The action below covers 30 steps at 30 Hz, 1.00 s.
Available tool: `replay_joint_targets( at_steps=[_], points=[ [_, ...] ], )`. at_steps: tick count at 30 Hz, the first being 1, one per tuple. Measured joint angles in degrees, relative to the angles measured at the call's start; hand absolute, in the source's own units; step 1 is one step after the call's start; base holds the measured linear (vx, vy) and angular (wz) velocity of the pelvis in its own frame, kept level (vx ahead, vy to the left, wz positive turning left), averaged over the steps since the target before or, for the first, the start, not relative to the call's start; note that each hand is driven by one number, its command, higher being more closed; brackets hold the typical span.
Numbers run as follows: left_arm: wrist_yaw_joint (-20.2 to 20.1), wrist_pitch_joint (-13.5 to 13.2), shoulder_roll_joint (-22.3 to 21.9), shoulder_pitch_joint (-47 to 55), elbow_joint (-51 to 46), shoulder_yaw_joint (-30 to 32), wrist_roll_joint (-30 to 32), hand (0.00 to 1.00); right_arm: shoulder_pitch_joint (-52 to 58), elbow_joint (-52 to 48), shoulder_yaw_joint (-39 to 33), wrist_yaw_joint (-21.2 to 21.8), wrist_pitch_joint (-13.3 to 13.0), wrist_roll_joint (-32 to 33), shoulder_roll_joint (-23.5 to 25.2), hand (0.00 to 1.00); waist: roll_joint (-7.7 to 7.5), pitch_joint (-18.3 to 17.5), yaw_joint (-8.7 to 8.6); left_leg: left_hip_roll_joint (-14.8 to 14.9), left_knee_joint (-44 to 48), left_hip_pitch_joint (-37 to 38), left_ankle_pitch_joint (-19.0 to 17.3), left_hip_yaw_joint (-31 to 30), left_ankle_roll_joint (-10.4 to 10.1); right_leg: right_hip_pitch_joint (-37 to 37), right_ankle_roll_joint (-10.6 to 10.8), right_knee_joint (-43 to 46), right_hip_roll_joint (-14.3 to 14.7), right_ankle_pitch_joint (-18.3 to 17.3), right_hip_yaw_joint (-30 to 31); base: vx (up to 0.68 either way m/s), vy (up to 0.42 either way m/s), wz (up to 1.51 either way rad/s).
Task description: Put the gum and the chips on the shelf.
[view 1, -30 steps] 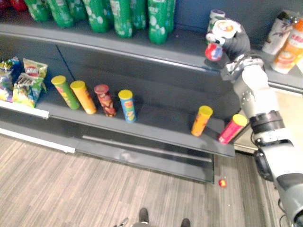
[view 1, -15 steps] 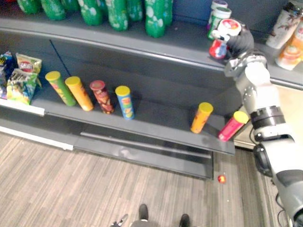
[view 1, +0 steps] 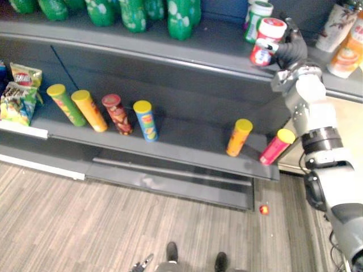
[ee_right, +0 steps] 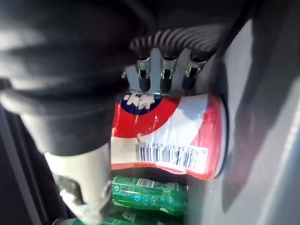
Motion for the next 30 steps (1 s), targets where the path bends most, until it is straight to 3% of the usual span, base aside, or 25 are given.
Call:
replay_joint_targets(
  at_steps=[11,20,25,30],
  points=[
    [0.59,0.0,-0.03,0.12,-0.49,0.19,0.03,0.0,-0.36,-3.44,-5.17,-4.4,-0.98,-2.34,-0.08,0.0,-0.03,0.01,0.02,-0.01,0.0,0.06,0.01,-0.23,0.01,0.15,0.0,0.0,-0.01,0.01,-0.29,0.01,0.0,0.0],
    [1.11,-0.06,-0.14,0.09,-0.68,0.7,0.18,0.0,-2.7,-10.88,-8.95,-8.93,-4.76,-6.91,-0.78,0.0,-0.04,0.01,-0.04,-0.1,0.01,0.21,0.01,-1.47,0.01,0.96,0.0,-0.03,-0.09,0.0,-1.45,0.01,0.001,0.07],
    [1.27,-0.06,-0.19,0.08,-0.67,0.8,0.75,0.0,-1.44,-21.54,-8.78,-9.51,-5.72,-7.05,0.13,0.0,-0.03,0.01,-0.03,-0.13,0.01,0.22,-0.03,-1.37,-0.05,0.94,0.0,-0.06,-0.12,-0.01,-1.38,0.01,0.0,0.0],
    [1.52,-0.03,-0.2,0.12,-0.61,0.83,1.23,0.0,8.29,-37.3,-3.49,-7.72,-9.59,-6.64,5.58,0.0,-0.04,0.01,-0.21,-0.07,0.01,0.35,-0.09,-1.12,-0.12,0.95,-0.01,-0.03,-0.09,-0.02,-1.12,0.01,0.0,-0.01]
  ],
)
